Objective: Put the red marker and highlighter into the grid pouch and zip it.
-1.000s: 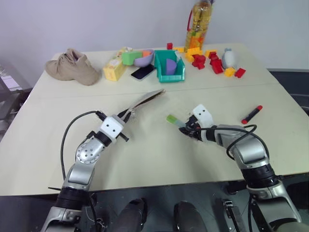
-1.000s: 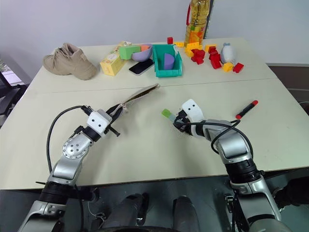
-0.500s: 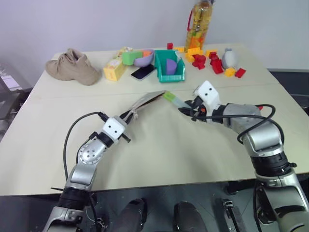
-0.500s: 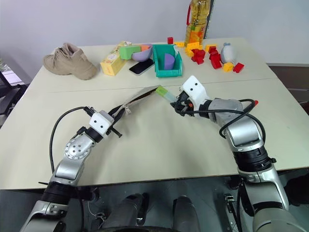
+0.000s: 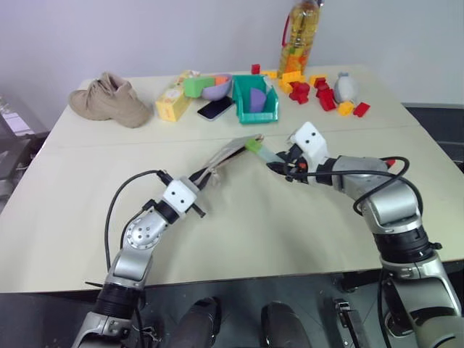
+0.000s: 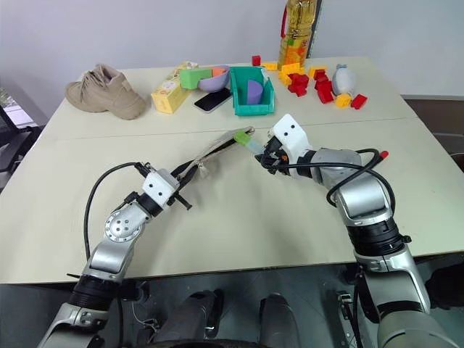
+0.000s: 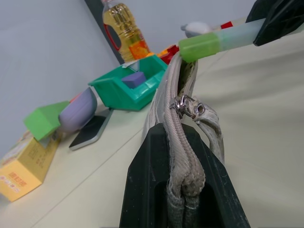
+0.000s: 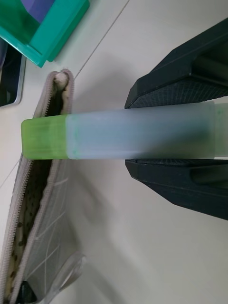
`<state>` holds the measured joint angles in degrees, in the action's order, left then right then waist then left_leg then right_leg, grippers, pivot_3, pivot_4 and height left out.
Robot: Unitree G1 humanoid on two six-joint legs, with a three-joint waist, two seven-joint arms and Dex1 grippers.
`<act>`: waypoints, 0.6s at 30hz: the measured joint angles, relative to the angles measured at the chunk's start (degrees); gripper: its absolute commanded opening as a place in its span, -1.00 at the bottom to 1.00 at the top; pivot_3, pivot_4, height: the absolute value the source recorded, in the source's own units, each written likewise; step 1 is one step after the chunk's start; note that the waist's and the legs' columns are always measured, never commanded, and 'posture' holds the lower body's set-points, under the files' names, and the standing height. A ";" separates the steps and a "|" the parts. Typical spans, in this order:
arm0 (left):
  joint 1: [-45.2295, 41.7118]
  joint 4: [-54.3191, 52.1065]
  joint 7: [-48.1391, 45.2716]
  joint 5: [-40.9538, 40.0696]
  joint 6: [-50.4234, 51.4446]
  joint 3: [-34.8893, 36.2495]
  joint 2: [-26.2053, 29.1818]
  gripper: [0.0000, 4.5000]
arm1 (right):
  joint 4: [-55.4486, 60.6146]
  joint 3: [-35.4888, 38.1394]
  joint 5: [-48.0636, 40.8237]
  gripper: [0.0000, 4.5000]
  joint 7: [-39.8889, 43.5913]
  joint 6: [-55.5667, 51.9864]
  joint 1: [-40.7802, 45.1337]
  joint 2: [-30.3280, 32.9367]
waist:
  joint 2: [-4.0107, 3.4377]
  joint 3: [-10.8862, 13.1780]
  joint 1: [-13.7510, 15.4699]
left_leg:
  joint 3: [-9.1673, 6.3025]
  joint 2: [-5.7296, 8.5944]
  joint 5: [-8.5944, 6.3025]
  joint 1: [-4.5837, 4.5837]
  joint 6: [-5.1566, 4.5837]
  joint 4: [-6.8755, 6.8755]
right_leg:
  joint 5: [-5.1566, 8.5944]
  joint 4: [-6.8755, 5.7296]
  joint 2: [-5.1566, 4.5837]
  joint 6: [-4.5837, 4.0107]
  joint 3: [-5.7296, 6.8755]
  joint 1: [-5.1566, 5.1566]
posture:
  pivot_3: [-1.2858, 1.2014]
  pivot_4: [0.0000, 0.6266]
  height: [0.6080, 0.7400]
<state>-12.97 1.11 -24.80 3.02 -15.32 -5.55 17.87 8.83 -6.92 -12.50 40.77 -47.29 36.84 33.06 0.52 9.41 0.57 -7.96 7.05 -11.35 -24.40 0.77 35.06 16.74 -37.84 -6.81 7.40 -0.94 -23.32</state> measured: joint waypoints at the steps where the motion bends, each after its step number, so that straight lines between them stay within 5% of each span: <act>1: 0.08 -0.24 -0.01 0.00 0.08 -0.01 -0.02 -1.00 | 0.00 -0.28 0.00 -0.60 0.00 -0.02 0.00 0.00 | 0.00 0.00 0.00 | 0.00 0.00 0.00 0.00 0.00 0.00 | 0.00 0.00 0.00 0.00 0.00 0.00 | 0.03 -0.52 1.00; 10: 0.42 -1.22 -2.28 0.00 0.05 -0.49 1.18 -1.00 | 1.87 -4.20 0.56 -0.60 2.94 0.37 -0.45 2.87 | 0.00 0.00 0.05 | 0.00 0.00 -0.01 -0.01 -0.01 0.01 | 0.00 0.01 0.00 0.00 0.00 0.00 | 0.03 -0.52 1.00; 18: 0.40 -0.93 -12.87 0.46 -8.70 -5.05 9.88 -1.00 | 6.15 -12.88 4.65 -0.60 12.16 5.90 -0.70 11.21 | -0.01 0.00 -0.10 | 0.00 -0.02 -0.01 -0.01 -0.01 -0.02 | 0.00 0.06 -0.01 0.00 0.02 0.00 | 0.03 -0.52 1.00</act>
<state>-12.58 0.18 -37.68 3.48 -24.02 -10.59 27.76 14.98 -19.81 -7.85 52.93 -41.39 36.15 44.27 0.52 9.42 0.47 -7.96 7.03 -11.36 -24.41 0.76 35.03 16.74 -37.78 -6.82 7.39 -0.92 -23.32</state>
